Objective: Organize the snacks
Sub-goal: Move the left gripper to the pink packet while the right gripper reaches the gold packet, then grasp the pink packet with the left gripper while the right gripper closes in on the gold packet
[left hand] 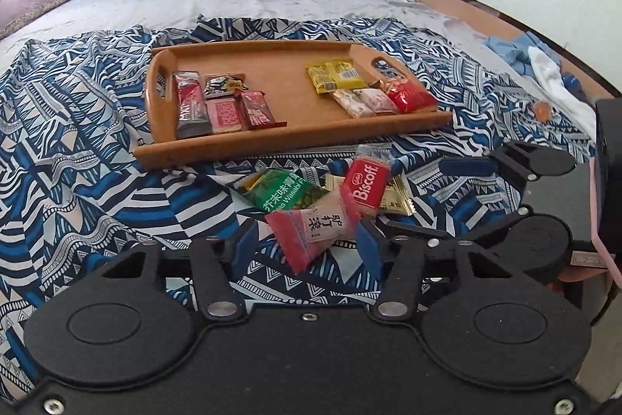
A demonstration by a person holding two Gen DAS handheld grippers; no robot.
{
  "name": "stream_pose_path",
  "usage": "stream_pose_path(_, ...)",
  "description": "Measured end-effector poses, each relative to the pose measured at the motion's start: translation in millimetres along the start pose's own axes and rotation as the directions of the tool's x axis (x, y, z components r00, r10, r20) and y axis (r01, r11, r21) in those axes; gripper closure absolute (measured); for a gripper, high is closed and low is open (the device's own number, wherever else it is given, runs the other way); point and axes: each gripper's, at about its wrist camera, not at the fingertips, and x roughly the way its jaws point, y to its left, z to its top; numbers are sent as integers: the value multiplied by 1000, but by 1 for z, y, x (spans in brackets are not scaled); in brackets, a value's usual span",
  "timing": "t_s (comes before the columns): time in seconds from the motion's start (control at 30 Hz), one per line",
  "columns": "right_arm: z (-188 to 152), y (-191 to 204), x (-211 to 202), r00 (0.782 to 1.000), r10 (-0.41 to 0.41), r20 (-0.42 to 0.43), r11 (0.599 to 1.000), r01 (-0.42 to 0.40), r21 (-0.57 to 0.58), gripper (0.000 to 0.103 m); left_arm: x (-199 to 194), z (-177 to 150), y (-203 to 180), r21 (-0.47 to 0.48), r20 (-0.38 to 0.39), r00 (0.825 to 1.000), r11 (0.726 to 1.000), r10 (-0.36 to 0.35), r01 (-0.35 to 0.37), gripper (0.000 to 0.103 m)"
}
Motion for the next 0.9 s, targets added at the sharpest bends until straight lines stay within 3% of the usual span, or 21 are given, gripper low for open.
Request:
stream_pose_path(0.27, 2, 0, 10, 1000, 23, 16, 1000, -23, 3, 11, 13, 3, -7, 36, -7, 1000, 999, -9, 9, 56)
stream_pose_path(0.43, 3, 3, 14, 998, 55, 17, 998, -55, -4, 20, 23, 4, -8, 35, -26, 1000, 999, -15, 16, 56)
stream_pose_path(0.53, 4, 6, 17, 997, 70, 18, 998, -70, -6, 27, 27, 4, -7, 26, -34, 999, 999, -24, 25, 56)
stream_pose_path(0.73, 6, 13, 19, 995, 95, 23, 995, -95, -11, 56, 28, 2, -8, 26, -36, 999, 999, -31, 32, 56)
stream_pose_path(0.9, 0, 20, 11, 998, 38, 49, 999, -37, -31, 62, 28, 2, -4, 8, -34, 999, 999, -30, 31, 56)
